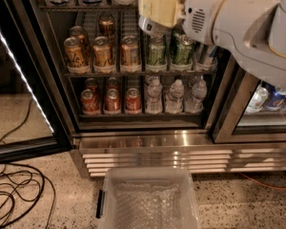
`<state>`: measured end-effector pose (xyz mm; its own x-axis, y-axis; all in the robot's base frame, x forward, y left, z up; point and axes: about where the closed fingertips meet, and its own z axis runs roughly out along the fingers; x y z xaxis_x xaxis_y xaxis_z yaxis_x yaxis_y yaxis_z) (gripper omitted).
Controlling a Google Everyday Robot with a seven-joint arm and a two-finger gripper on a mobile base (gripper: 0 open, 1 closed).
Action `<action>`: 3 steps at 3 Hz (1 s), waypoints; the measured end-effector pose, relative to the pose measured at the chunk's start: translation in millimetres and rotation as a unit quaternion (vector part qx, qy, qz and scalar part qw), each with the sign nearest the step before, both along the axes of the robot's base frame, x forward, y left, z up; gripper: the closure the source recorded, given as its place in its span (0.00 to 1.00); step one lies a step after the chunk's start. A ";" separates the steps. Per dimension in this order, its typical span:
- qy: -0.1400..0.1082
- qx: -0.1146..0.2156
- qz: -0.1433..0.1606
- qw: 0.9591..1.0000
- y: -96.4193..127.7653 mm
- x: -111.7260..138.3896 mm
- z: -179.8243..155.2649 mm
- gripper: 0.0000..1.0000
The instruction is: Pick 7up can from top shelf of fridge
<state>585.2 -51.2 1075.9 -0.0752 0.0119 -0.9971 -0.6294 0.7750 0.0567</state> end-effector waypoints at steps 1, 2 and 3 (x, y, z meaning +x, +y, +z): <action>0.013 -0.027 0.053 0.998 -10.1 -22.2 -12.7 1.00; -0.004 -0.065 0.115 0.991 -11.6 -55.0 -9.2 1.00; 0.001 -0.065 0.154 0.986 2.5 -73.1 -10.5 1.00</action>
Offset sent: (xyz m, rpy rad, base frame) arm -0.2159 0.0328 -0.0318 -0.2357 0.0315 0.9187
